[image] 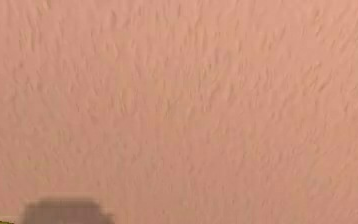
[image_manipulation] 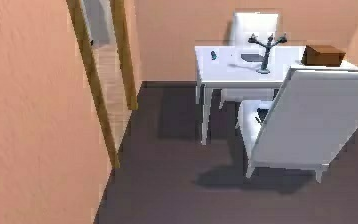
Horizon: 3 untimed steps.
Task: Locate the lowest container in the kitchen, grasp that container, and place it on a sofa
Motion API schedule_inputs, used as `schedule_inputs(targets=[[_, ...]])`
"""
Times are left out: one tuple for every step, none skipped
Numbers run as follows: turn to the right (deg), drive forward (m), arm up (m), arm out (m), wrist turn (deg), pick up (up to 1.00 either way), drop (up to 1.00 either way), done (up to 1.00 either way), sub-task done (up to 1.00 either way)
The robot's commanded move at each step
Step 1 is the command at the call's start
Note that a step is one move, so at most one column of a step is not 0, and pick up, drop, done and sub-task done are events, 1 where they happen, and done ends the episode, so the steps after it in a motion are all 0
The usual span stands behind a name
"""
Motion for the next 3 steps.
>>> schedule_inputs(targets=[[45.0, 0.0, 0.0, 0.0, 0.0, 0.0, 0.0, 0.0, 0.0], [30.0, 0.0, 0.0, 0.0, 0.0, 0.0, 0.0, 0.0, 0.0], [0.0, 1.0, 0.0, 0.0, 0.0, 0.0, 0.0, 0.0, 0.0]])
